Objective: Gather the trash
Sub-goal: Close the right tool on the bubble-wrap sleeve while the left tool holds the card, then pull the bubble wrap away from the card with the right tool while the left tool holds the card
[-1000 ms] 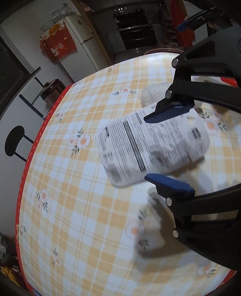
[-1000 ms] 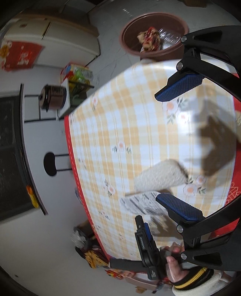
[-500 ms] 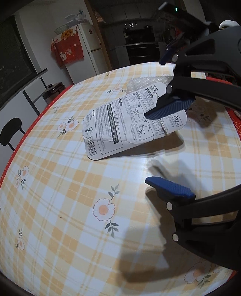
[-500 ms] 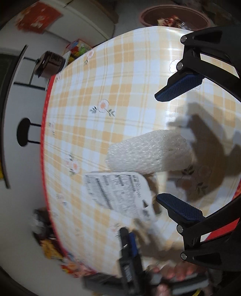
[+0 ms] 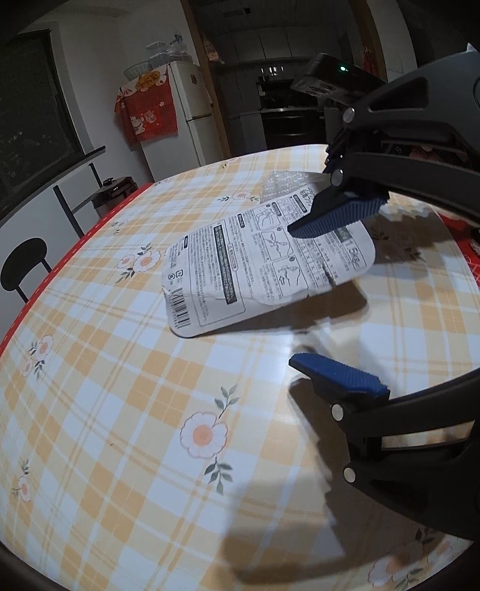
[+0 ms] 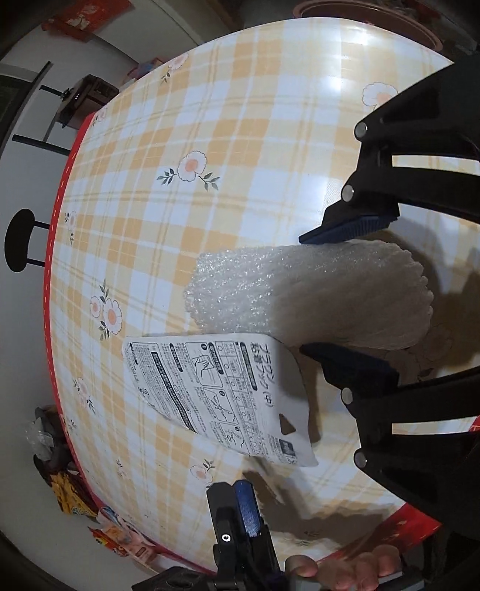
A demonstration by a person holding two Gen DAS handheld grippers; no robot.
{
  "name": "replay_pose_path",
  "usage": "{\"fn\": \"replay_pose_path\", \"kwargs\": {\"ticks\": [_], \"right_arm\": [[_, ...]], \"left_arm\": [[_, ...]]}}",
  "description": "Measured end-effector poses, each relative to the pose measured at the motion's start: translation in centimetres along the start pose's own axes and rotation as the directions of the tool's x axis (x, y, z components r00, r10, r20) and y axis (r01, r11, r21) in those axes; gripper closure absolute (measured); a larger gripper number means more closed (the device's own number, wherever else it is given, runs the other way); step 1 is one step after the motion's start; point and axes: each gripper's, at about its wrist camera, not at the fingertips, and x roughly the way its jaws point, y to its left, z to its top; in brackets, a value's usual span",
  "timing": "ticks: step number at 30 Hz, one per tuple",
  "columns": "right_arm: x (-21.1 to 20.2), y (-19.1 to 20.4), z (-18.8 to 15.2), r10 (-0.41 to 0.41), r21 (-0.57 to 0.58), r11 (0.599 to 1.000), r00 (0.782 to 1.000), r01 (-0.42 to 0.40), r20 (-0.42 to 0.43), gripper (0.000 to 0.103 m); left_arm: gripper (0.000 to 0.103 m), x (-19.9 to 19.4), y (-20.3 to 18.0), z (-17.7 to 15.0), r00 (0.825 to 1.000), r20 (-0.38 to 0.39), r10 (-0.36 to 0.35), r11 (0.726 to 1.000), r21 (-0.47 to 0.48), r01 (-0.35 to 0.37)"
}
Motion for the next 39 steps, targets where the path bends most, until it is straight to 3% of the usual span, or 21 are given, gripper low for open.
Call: {"fn": "replay_pose_path", "kwargs": {"ticks": [11, 24, 27, 30, 32, 39], "right_arm": [[0.1, -0.2, 0.0, 0.031, 0.009, 0.999, 1.000, -0.031, 0.002, 0.059], [0.2, -0.7, -0.1, 0.061, 0.015, 0.998, 0.998, -0.061, 0.004, 0.059], [0.2, -0.8, -0.1, 0.062, 0.021, 0.998, 0.998, -0.062, 0.004, 0.059], [0.1, -0.9, -0.1, 0.063, 0.030, 0.998, 0.998, -0.063, 0.003, 0.061], [0.0, -1.1, -0.2, 0.069, 0.043, 0.997, 0.998, -0.069, 0.003, 0.062], [-0.8, -1.5, -1.1, 0.090, 0.075, 0.993, 0.996, -0.090, 0.012, 0.067]], "left_arm": [[0.038, 2.7, 1.4, 0.9, 0.990, -0.010, -0.138, 0.975, -0.177, 0.134], [0.041, 5.2, 1.4, 1.1, 0.967, 0.020, -0.254, 0.933, -0.258, 0.251], [0.042, 6.0, 0.5, 0.9, 0.966, 0.000, -0.257, 0.938, -0.241, 0.250], [0.058, 6.5, 0.1, 0.9, 0.968, -0.007, -0.250, 0.938, -0.249, 0.240], [0.077, 6.4, -0.1, 1.0, 0.973, 0.004, -0.229, 0.944, -0.241, 0.223], [0.087, 3.6, -1.8, 1.4, 0.973, 0.071, -0.221, 0.965, -0.127, 0.228]]}}
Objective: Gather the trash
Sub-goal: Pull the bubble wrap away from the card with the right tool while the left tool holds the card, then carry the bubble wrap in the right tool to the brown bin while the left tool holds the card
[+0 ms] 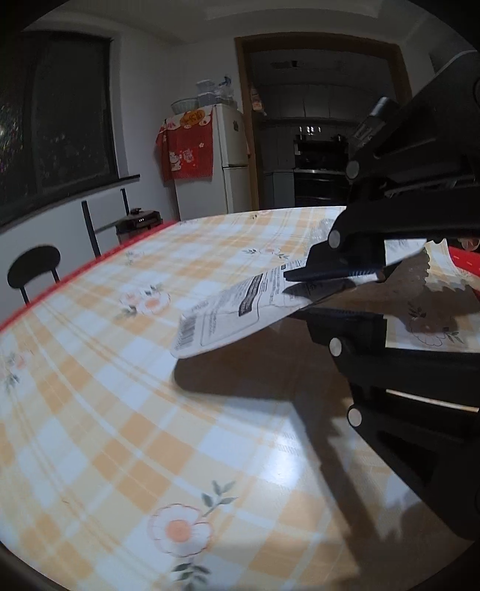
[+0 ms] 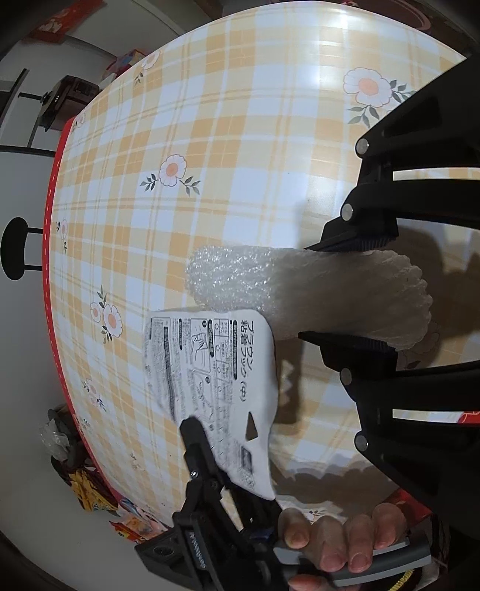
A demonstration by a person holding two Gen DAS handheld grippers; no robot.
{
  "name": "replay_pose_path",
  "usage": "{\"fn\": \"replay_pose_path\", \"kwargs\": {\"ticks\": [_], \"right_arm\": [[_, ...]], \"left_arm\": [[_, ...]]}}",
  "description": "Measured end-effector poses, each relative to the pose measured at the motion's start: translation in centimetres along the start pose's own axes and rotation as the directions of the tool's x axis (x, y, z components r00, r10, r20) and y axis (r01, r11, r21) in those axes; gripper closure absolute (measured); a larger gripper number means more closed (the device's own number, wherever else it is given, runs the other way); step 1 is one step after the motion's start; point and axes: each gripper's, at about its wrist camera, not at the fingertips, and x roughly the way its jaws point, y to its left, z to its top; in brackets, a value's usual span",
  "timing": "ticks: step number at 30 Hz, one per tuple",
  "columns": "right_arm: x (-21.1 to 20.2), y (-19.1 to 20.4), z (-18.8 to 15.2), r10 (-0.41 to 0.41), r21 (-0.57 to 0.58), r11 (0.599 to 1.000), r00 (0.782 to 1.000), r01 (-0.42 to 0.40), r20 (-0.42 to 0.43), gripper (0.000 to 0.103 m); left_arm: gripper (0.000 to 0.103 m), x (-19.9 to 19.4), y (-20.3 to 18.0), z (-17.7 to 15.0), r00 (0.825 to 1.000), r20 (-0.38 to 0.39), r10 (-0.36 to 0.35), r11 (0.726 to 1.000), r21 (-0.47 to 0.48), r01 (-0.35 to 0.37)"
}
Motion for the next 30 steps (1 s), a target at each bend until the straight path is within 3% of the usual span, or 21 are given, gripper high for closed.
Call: {"fn": "replay_pose_path", "kwargs": {"ticks": [6, 16, 21, 30], "right_arm": [[-1.4, -0.1, -1.0, 0.016, 0.025, 1.000, 1.000, -0.016, 0.027, 0.068], [-5.3, -1.7, -2.7, 0.031, 0.091, 0.995, 0.994, -0.041, 0.110, 0.068], [-7.9, -2.9, -3.9, 0.049, 0.114, 0.991, 0.984, -0.069, 0.169, 0.068], [-12.9, -8.5, -6.3, 0.034, 0.171, 0.982, 0.967, -0.079, 0.251, 0.068]], "left_arm": [[0.089, -3.2, -2.9, -0.3, 0.994, 0.081, 0.070, 0.988, 0.133, -0.081], [0.090, -8.4, -5.7, -2.3, 0.960, 0.220, 0.173, 0.925, 0.300, -0.235], [0.090, -9.2, -7.6, -4.1, 0.949, 0.254, 0.187, 0.890, 0.365, -0.273], [0.090, -8.0, -12.6, -7.6, 0.945, 0.277, 0.176, 0.865, 0.415, -0.283]]}}
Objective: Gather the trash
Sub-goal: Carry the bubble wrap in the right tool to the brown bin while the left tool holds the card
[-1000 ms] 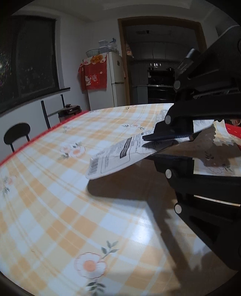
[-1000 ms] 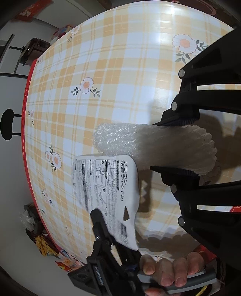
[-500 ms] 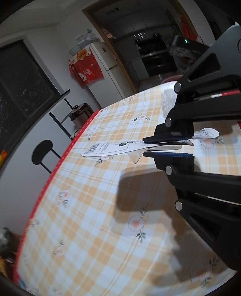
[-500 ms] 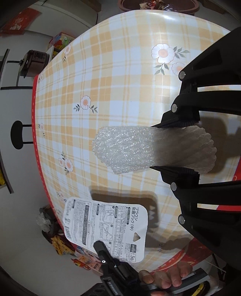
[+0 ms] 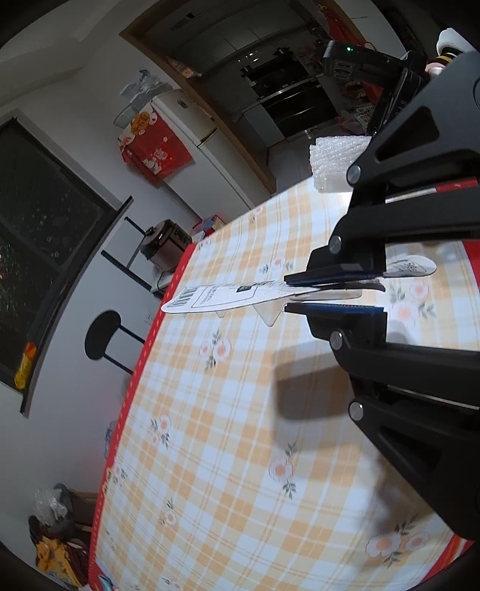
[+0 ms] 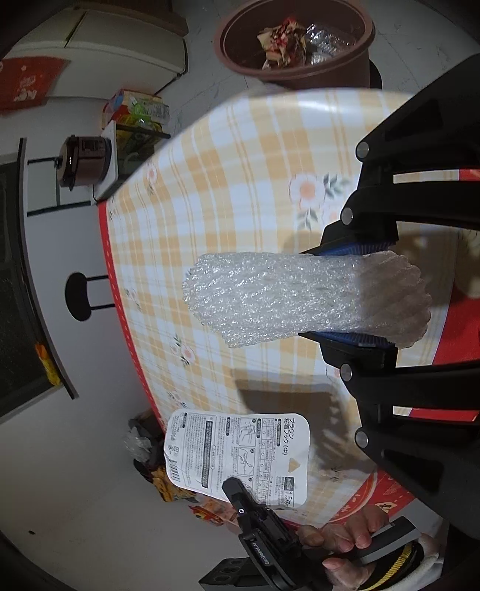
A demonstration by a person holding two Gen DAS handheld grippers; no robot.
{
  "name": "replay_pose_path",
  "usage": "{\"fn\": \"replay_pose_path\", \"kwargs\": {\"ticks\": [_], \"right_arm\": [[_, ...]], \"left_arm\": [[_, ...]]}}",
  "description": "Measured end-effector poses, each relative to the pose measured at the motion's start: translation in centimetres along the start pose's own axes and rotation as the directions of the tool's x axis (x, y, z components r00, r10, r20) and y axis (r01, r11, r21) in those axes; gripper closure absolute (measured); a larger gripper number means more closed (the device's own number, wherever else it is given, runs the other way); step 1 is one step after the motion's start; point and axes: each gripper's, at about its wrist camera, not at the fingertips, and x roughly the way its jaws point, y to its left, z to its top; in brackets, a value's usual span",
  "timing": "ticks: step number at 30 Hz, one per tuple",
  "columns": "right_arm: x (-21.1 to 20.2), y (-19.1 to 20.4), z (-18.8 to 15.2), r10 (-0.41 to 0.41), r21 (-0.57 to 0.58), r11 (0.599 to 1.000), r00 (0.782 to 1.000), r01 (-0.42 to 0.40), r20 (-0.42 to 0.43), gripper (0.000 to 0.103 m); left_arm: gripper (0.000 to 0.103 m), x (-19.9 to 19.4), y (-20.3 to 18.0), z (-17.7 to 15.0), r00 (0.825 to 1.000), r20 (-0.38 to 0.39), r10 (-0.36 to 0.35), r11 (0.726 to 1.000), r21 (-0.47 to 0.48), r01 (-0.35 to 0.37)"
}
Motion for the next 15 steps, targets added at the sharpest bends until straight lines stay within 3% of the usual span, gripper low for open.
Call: {"fn": "replay_pose_path", "kwargs": {"ticks": [15], "right_arm": [[-8.7, -16.2, -0.4, -0.102, 0.165, 0.983, 0.988, 0.082, 0.115, 0.068]], "left_arm": [[0.090, 2.0, -13.3, -1.6, 0.996, 0.012, -0.094, 0.993, 0.075, 0.093]]}}
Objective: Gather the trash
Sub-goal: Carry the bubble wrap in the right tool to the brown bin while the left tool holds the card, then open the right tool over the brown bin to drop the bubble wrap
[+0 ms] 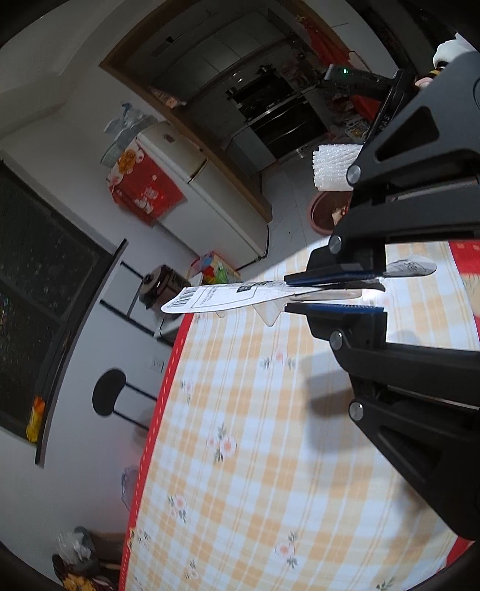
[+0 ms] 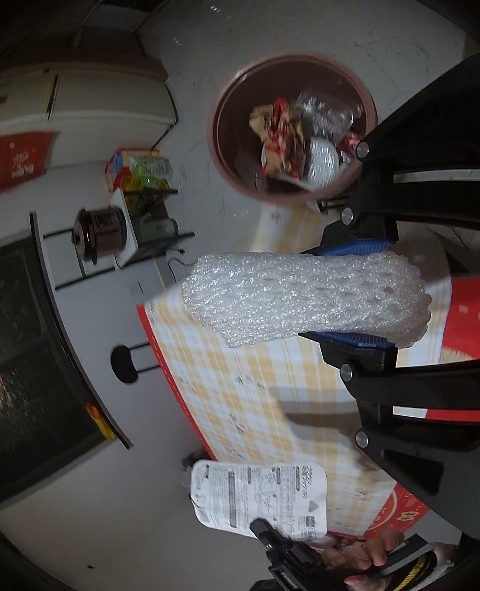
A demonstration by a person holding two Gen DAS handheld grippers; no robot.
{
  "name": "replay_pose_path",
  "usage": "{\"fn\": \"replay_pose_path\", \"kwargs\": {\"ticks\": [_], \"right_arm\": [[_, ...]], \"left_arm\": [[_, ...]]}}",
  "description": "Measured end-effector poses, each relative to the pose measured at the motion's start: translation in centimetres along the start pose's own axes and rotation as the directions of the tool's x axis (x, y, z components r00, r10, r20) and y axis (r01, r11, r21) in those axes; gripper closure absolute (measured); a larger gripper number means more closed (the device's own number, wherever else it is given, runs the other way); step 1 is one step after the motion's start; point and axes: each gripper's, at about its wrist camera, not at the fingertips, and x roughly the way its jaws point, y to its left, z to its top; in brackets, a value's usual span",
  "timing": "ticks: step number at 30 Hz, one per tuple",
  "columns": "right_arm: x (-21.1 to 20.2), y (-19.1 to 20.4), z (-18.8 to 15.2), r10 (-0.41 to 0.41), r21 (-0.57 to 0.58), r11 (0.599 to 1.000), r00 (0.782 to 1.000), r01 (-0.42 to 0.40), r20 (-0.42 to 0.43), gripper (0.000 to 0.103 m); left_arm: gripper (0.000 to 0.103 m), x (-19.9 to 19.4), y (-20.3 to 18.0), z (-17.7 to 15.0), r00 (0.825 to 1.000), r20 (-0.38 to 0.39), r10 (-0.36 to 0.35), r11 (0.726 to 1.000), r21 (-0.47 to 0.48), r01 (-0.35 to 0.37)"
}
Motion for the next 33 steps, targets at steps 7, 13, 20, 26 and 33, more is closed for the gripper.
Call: {"fn": "replay_pose_path", "kwargs": {"ticks": [7, 13, 20, 26, 33], "right_arm": [[-2.3, -9.2, 0.8, -0.102, 0.092, 0.991, 0.994, 0.099, 0.025, 0.068], [-1.6, -15.4, 0.8, -0.145, 0.170, 0.975, 0.989, 0.142, 0.001, 0.068], [-0.2, -18.4, 0.8, -0.151, 0.198, 0.968, 0.988, 0.152, -0.022, 0.064], [-1.1, -18.2, 1.9, -0.148, 0.178, 0.974, 0.989, 0.140, 0.029, 0.035], [-6.1, -17.8, 3.4, -0.172, 0.154, 0.977, 0.970, 0.147, 0.169, 0.008]], "left_arm": [[0.090, 2.6, -4.8, -0.9, 1.000, -0.013, -0.016, 1.000, 0.016, 0.016], [0.090, 4.4, -7.7, -1.7, 0.999, -0.026, -0.025, 0.999, 0.022, 0.026], [0.090, 5.9, -10.7, -2.7, 0.999, -0.036, -0.019, 0.999, 0.041, 0.021], [0.090, 6.7, -12.4, -3.3, 0.999, -0.045, -0.018, 0.998, 0.059, 0.021], [0.090, 8.2, -15.4, -3.7, 0.996, -0.066, -0.059, 0.993, 0.103, 0.066]]}}
